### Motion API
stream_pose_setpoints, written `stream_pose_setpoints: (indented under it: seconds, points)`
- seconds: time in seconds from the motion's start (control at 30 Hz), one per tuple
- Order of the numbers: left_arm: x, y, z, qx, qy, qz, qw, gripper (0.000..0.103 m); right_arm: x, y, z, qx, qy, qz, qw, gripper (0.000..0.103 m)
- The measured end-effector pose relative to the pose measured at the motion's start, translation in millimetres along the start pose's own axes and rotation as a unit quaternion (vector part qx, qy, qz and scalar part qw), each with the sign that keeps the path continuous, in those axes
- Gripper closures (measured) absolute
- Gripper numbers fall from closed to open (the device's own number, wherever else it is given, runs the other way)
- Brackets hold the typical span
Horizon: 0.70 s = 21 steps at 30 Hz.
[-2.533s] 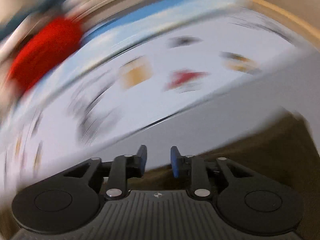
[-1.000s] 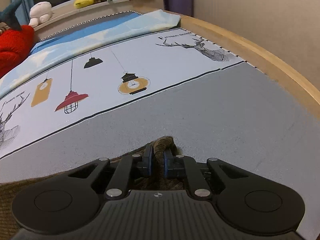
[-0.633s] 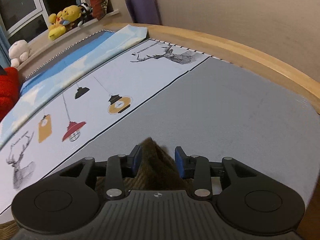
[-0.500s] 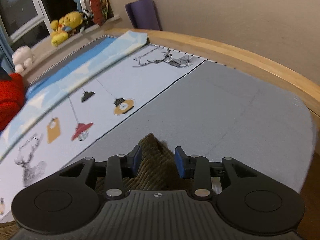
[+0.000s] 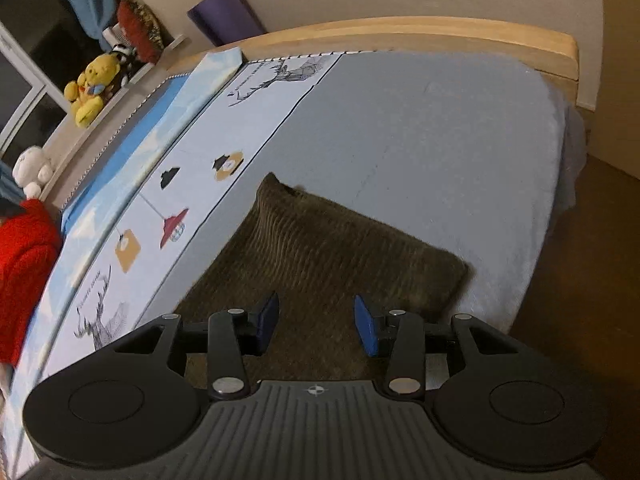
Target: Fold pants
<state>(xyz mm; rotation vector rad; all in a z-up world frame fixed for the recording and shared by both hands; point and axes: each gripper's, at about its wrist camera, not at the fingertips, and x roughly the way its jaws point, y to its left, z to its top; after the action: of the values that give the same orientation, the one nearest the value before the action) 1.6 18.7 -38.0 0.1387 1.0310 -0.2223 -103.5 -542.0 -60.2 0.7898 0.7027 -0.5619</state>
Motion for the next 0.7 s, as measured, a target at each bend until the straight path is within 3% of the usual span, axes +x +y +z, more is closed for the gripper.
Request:
stream_pose_setpoints:
  seconds: [0.13, 0.2, 0.33, 0.5, 0.7]
  points:
    - [40, -16, -21, 0.023, 0.095, 0.010, 0.9952, 0.058, -7, -4, -12, -0.033, 0.000, 0.000, 0.999, 0.059]
    - [42, -17, -19, 0.032, 0.095, 0.009, 0.9949, 0.057, -7, -9, -13, -0.046, 0.000, -0.003, 0.999, 0.059]
    - [33, -7, -9, -0.009, 0.069, -0.005, 0.9976, 0.057, -5, -26, -10, -0.044, 0.006, -0.011, 0.999, 0.059]
    - [40, -16, -3, -0.001, 0.073, -0.003, 0.9973, 0.055, 4, -55, -7, 0.025, 0.025, -0.012, 0.999, 0.059]
    - [52, -22, -5, 0.013, 0.086, 0.007, 0.9962, 0.054, 26, -80, -7, 0.119, 0.056, -0.006, 0.991, 0.056]
